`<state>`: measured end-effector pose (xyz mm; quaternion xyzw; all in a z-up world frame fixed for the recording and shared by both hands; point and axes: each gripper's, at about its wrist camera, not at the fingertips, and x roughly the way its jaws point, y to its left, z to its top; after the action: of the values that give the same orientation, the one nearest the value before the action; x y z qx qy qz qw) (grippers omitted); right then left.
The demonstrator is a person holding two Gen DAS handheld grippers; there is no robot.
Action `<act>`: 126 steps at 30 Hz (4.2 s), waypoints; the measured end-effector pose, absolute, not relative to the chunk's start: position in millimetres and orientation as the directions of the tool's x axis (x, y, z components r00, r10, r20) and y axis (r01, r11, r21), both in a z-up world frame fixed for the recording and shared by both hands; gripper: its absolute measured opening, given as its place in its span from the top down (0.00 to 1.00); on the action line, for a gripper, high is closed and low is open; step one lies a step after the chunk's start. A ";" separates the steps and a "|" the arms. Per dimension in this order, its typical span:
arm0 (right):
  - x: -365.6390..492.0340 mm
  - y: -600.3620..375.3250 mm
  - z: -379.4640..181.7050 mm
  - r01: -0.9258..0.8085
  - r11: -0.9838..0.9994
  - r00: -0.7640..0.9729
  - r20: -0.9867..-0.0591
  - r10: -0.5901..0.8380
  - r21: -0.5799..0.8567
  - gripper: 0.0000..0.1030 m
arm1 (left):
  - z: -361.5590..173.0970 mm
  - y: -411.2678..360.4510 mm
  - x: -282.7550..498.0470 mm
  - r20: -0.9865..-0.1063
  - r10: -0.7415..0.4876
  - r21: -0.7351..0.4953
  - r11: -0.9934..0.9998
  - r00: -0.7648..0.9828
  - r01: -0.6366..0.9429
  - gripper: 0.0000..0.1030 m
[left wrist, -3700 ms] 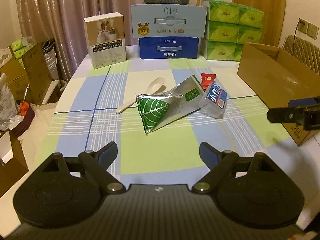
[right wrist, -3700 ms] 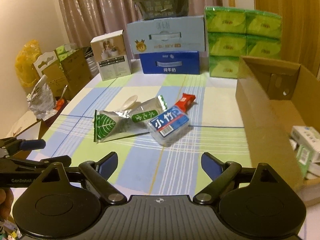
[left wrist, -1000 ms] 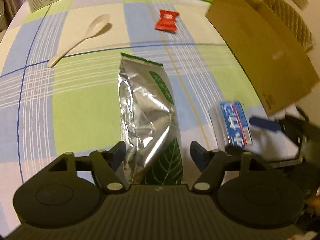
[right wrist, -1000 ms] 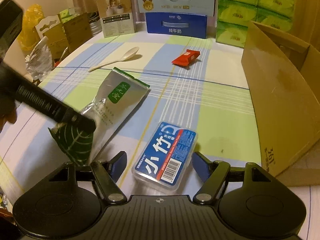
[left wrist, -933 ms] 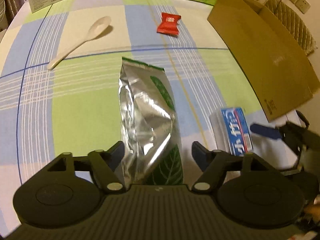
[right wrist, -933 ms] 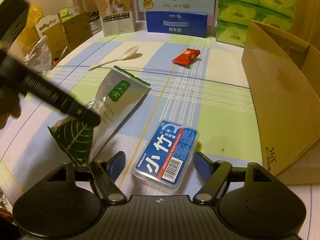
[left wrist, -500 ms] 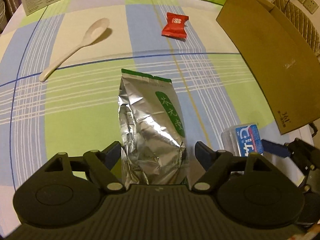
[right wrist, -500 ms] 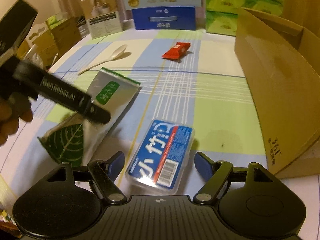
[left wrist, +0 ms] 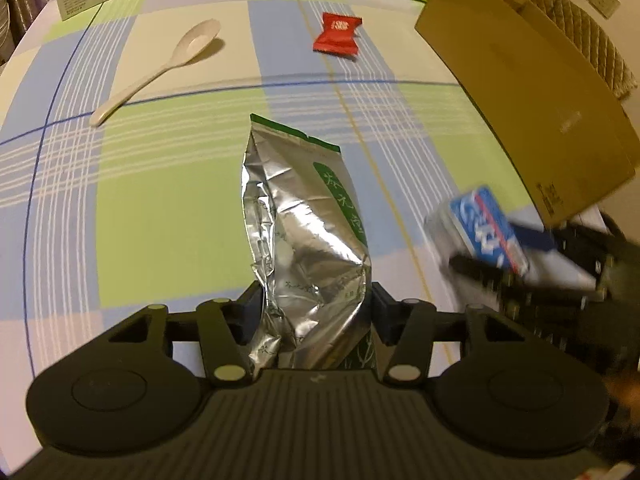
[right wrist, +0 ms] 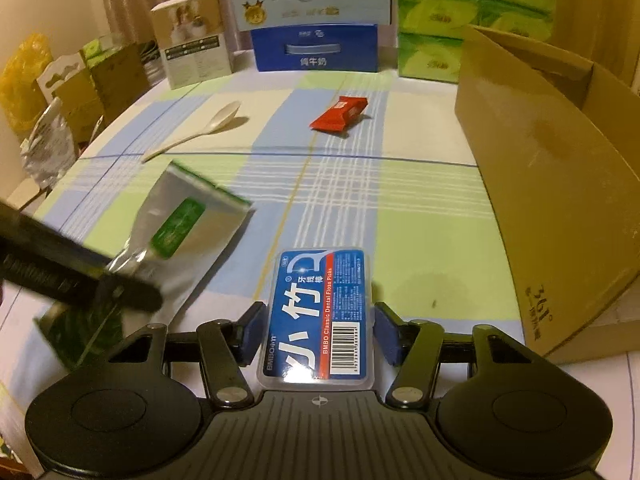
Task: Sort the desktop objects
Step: 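Lift the tea bag with the left tool while the right lifts the blue box, then carry the tea bag and blue box into the cardboard box and open both tools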
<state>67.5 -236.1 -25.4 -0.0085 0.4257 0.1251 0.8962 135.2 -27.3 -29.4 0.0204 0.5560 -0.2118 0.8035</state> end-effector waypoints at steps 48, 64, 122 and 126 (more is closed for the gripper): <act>64.1 -228.7 -25.5 -0.248 0.967 0.626 -0.753 0.201 0.052 0.48 | -22.8 -45.9 124.3 -0.918 -0.201 -0.045 0.910 0.342 0.413 0.59; 65.0 -231.0 -22.7 -0.237 0.968 0.639 -0.737 0.219 0.082 0.48 | -13.6 -49.3 114.7 -0.912 -0.207 -0.043 0.907 0.353 0.420 0.59; 108.3 -480.7 97.9 0.012 0.999 0.802 -0.597 0.013 0.038 0.48 | 130.9 -291.7 188.3 -0.715 -0.541 -0.271 0.799 0.443 0.537 0.52; 115.5 -475.4 101.4 0.006 0.997 0.820 -0.571 0.039 0.076 0.22 | 133.0 -276.9 182.1 -0.716 -0.528 -0.254 0.806 0.457 0.534 0.52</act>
<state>115.5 -475.4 101.4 0.0372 0.3001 0.0085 0.9531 182.1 -276.9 133.0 0.0038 0.4180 -0.3111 0.8535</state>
